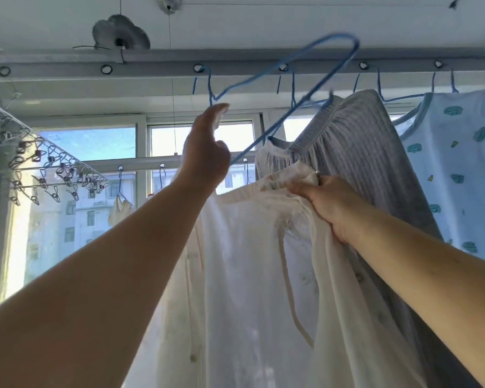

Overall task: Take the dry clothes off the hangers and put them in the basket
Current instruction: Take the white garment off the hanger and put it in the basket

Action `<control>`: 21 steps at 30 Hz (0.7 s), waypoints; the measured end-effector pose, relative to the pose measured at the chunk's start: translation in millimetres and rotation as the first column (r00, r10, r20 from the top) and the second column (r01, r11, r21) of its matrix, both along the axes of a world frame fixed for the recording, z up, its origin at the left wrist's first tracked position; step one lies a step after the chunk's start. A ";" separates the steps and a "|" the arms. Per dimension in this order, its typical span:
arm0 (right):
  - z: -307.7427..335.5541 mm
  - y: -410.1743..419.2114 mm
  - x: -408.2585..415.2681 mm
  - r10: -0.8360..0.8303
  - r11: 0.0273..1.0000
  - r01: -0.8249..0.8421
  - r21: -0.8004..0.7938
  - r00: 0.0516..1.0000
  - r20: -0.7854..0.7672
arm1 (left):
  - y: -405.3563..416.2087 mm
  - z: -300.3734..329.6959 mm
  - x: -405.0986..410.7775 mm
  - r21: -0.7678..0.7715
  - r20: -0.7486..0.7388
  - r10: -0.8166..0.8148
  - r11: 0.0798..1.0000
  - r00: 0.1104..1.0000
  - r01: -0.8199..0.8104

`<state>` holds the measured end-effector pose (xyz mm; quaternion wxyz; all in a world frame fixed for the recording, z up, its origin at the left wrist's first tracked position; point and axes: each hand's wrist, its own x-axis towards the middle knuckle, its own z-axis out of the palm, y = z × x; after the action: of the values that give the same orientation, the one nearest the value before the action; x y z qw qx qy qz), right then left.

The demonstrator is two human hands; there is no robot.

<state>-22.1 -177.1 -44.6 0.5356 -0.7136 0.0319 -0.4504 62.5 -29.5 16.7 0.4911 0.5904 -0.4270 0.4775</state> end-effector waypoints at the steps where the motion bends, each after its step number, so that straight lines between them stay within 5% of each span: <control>1: -0.6 2.0 2.1 0.007 1.000 -0.007 -0.006 1.000 -0.004 | 5.9 -3.2 4.7 -0.052 -0.069 0.009 0.999 0.998 -0.013; 7: -22.8 19.0 20.8 0.005 0.992 -0.019 -0.123 0.994 -0.110 | 33.0 -53.2 35.7 -0.006 -0.407 0.029 0.999 0.913 -0.035; 11: -63.1 32.4 38.7 0.036 0.964 -0.112 -0.241 0.954 -0.298 | 41.5 -110.8 47.6 0.126 -0.578 -0.040 0.983 0.815 0.137; 15: -109.2 44.0 50.3 0.100 0.966 -0.178 -0.189 0.926 -0.364 | 52.8 -179.7 44.1 0.245 -0.721 -0.097 0.890 0.686 0.384; 21: -163.2 56.3 53.8 0.172 0.966 -0.229 -0.122 0.917 -0.361 | 56.2 -263.2 35.1 0.181 -0.873 -0.193 0.726 0.448 0.664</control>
<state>31.7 -120.8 -207.8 0.5055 -0.8222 0.0158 -0.2611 97.6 26.7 -246.6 0.5648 0.7098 -0.4030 -0.1215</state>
